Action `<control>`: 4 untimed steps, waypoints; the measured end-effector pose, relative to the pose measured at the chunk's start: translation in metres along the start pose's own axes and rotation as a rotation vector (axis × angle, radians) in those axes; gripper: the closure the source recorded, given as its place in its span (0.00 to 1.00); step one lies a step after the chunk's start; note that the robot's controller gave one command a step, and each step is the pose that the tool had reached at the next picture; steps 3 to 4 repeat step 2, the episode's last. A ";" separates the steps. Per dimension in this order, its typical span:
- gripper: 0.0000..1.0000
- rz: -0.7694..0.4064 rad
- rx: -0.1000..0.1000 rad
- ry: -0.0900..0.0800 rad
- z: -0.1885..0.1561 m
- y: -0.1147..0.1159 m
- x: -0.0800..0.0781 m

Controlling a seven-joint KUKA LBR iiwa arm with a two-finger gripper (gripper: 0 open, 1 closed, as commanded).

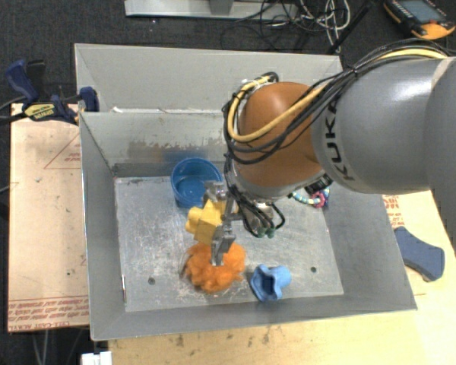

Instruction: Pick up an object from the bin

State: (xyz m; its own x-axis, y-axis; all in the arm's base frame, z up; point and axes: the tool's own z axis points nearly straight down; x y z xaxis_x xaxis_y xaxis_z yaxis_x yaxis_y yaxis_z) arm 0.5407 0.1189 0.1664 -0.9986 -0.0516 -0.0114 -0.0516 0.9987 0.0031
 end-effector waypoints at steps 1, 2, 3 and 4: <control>1.00 0.006 0.005 0.025 0.016 -0.005 -0.003; 1.00 -0.121 0.002 0.012 -0.048 0.013 -0.020; 1.00 -0.121 0.002 0.012 -0.048 0.013 -0.020; 1.00 -0.121 0.002 0.012 -0.048 0.013 -0.020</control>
Offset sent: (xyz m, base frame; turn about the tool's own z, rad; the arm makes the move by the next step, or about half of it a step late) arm 0.0361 0.0400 0.1323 -0.4793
